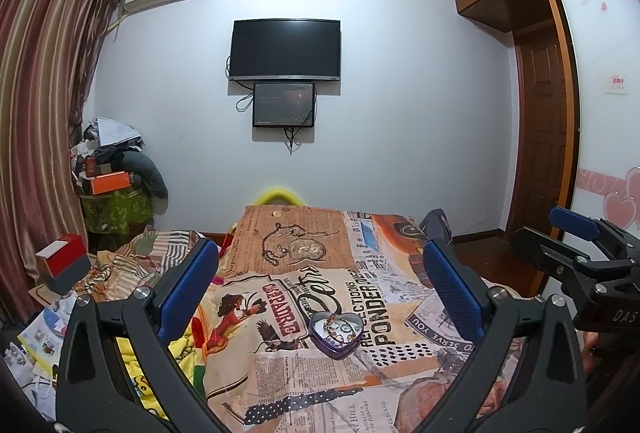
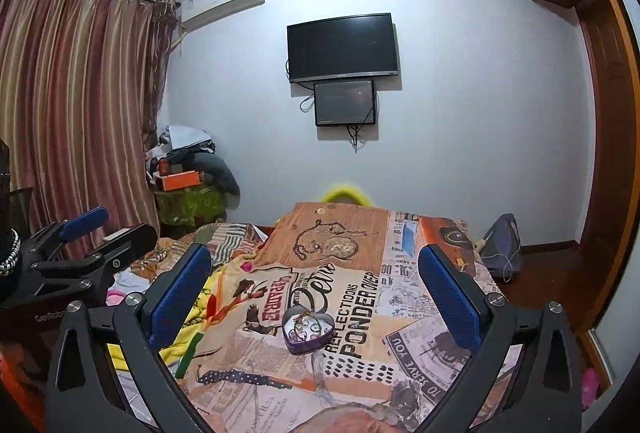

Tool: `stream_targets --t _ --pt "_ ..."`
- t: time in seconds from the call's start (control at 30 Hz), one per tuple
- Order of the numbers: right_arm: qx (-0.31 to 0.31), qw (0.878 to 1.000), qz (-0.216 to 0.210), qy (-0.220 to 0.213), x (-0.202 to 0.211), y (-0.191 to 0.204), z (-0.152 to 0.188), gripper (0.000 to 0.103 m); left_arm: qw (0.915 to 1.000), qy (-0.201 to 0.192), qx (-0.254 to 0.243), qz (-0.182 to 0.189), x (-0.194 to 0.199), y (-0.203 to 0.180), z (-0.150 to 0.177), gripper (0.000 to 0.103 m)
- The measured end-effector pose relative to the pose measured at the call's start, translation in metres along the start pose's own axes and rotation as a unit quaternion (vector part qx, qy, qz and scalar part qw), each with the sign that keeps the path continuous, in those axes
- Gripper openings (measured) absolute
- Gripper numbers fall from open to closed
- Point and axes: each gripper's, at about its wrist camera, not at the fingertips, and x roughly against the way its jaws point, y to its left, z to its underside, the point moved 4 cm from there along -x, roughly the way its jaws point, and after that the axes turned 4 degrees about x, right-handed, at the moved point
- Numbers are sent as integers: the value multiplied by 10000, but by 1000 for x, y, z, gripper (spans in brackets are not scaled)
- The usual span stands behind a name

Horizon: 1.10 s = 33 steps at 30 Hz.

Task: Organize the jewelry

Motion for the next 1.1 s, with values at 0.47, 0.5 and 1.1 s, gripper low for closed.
stream_targets --t 0.47,0.5,1.1 --pt "-124 9999 12 89 0 -6 3 103 10000 23 -4 35 -1 1 1 103" --pt "-127 9999 15 83 1 -6 3 103 10000 31 -3 47 -1 1 1 103" --pt "-195 9997 60 102 -1 -12 4 103 9997 117 40 188 -3 1 3 103"
